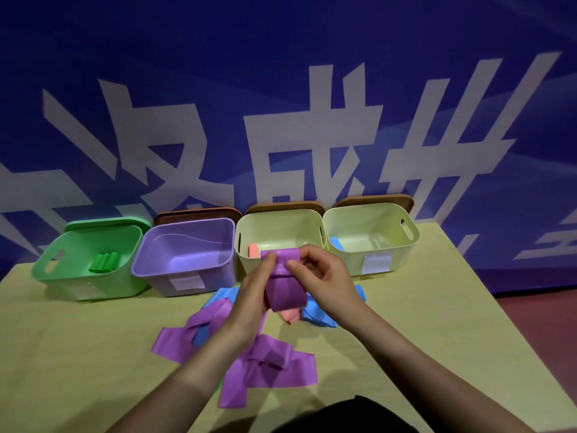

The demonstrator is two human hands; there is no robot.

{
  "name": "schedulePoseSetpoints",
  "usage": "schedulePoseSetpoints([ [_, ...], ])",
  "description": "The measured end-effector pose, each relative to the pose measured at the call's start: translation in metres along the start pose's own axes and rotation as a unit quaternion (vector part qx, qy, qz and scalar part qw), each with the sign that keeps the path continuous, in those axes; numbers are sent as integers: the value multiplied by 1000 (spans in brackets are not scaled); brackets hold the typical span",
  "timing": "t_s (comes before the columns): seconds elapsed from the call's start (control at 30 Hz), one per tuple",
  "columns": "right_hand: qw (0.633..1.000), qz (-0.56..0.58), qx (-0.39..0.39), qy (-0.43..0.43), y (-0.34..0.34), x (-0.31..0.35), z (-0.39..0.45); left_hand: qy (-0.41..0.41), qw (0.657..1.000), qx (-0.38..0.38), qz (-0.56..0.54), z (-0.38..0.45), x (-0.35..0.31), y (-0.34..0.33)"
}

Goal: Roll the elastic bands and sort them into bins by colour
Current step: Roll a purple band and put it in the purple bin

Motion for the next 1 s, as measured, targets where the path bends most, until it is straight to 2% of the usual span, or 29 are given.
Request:
schedulePoseSetpoints([
  [0.1, 999, -24, -21, 14, 2, -1, 1, 36, 999, 9, -4, 1, 10, 3],
  [0.27, 992, -104, -61, 41, 16, -7, 4, 43, 998, -23, -45, 1, 11, 8],
  [0.37, 980, -181, -36, 80, 16, -4, 3, 53, 997, -3, -63, 3, 10, 7],
  [0.57, 980, -185, 38, 66, 17, -6, 5, 64, 997, -36, -27, 6, 7, 8],
  [0.67, 989, -132, 67, 29, 19, -8, 4, 34, 997, -63, -18, 5, 5, 8],
  [0.73, 997, -2, 56, -44, 21, -12, 4, 8, 998, -66, -5, 3, 2, 6],
  [0.8, 984, 120, 41, -128, 19, -17, 4, -20, 998, -54, 33, 1, 0, 3],
  [0.87, 979, 108, 38, -169, 16, -20, 3, -56, 992, -39, 106, 0, -2, 0],
  [0.93, 984, 66, 38, -164, 14, -21, 2, -90, 974, -45, 201, -1, -4, -1],
  [1.0, 986, 59, 35, -150, 14, -22, 2, -103, 966, -54, 231, -3, -3, 0],
])
Point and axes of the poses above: each hand's wrist, its own z-axis towards the middle knuckle, its own y-axis out of the back of the hand, x = y × z, the point moved 4 cm from there along z, towards the middle knuckle, and after that the axes turned 5 degrees about x, right-handed, at the moved point
